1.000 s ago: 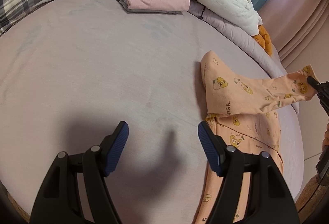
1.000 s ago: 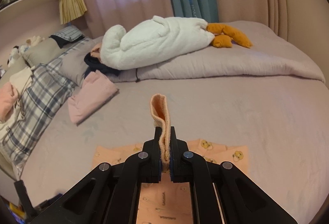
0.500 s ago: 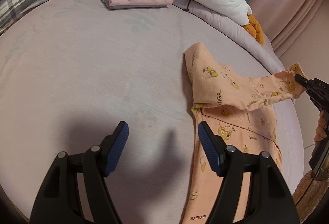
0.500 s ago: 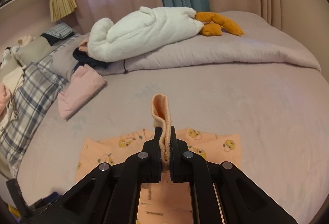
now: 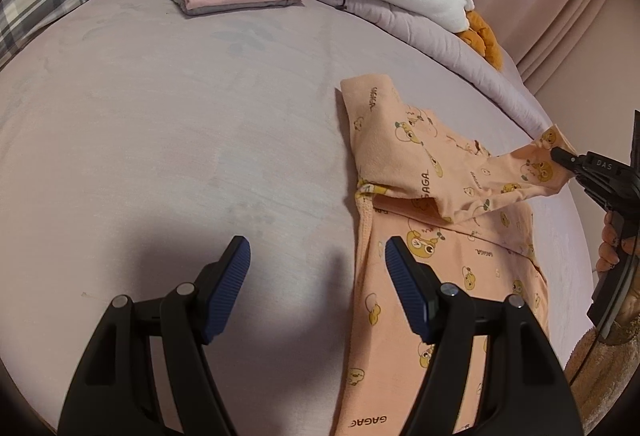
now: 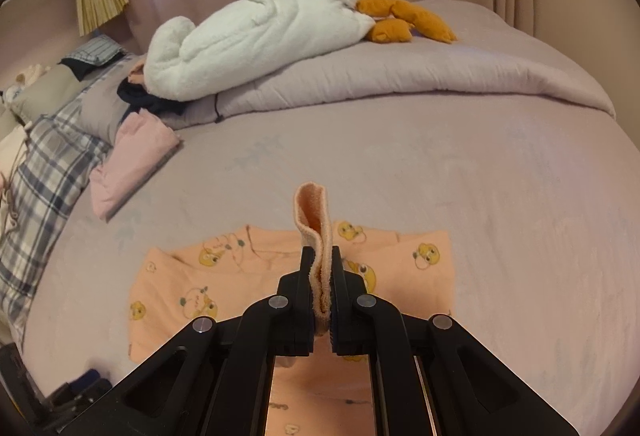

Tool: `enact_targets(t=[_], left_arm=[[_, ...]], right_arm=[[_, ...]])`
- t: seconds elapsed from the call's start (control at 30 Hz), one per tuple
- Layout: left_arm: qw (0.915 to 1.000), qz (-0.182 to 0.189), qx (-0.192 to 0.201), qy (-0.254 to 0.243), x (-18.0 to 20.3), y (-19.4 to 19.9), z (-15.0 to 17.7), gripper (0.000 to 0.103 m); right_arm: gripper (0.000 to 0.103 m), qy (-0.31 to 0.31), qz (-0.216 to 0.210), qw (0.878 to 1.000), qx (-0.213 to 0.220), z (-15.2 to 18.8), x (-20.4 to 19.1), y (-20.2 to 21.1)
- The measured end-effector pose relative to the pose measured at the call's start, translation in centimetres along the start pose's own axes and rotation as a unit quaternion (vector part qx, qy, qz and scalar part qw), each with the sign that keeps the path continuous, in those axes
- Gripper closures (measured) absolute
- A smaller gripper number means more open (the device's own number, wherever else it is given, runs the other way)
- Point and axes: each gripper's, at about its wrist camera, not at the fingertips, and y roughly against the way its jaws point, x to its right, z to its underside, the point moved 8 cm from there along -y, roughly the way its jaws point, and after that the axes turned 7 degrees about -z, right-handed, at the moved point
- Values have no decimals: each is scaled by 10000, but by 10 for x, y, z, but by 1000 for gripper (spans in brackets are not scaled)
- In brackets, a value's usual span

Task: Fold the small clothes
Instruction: 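Lift the held sleeve and carry it across the onesie body with the right tool, then lay the sleeve on the body and open the right tool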

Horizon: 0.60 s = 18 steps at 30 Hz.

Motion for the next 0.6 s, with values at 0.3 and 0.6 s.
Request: enact_targets(t=[0.3,0.6], left_arm=[[10000,-6,-41,-73,6,-3,3,33],[9998,-11,-85,-171,15,-7,5,33]], right_arm=[[96,-91,116,9997,-169,14,13,-10],[96,-264,233,9986,-398,37,35,-18]])
